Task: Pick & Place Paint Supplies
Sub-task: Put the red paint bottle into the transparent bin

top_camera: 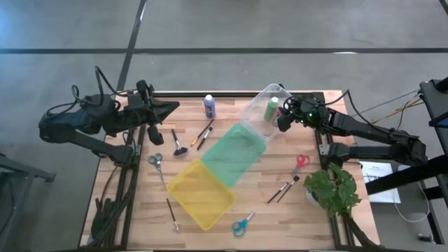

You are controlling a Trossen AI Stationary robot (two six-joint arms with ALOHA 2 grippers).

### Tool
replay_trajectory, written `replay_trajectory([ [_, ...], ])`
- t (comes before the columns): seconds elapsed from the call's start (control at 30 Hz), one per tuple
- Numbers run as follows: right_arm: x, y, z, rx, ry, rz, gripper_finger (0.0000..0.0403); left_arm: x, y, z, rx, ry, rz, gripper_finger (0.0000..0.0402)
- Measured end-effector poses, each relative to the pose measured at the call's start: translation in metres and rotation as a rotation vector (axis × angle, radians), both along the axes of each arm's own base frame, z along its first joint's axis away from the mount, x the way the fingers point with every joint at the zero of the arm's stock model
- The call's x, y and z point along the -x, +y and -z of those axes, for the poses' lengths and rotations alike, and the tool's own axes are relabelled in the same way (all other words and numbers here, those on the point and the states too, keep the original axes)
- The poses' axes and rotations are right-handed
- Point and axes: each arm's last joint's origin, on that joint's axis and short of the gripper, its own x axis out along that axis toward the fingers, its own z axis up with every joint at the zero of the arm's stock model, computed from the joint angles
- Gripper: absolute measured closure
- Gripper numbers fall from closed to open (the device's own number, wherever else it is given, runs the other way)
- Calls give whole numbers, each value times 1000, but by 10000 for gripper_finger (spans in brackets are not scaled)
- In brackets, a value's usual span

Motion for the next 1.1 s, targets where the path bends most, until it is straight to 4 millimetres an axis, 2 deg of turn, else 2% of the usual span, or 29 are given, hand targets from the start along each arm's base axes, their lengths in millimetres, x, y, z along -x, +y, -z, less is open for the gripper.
replay_trajectory([
  [0.43, 4, -8, 19, -23, 14, 20, 292, 0, 1, 0, 2, 0, -3, 391],
  [1.1, 11, -19, 34, -6, 18, 79, 292, 0, 1, 1, 17, -4, -5, 391],
])
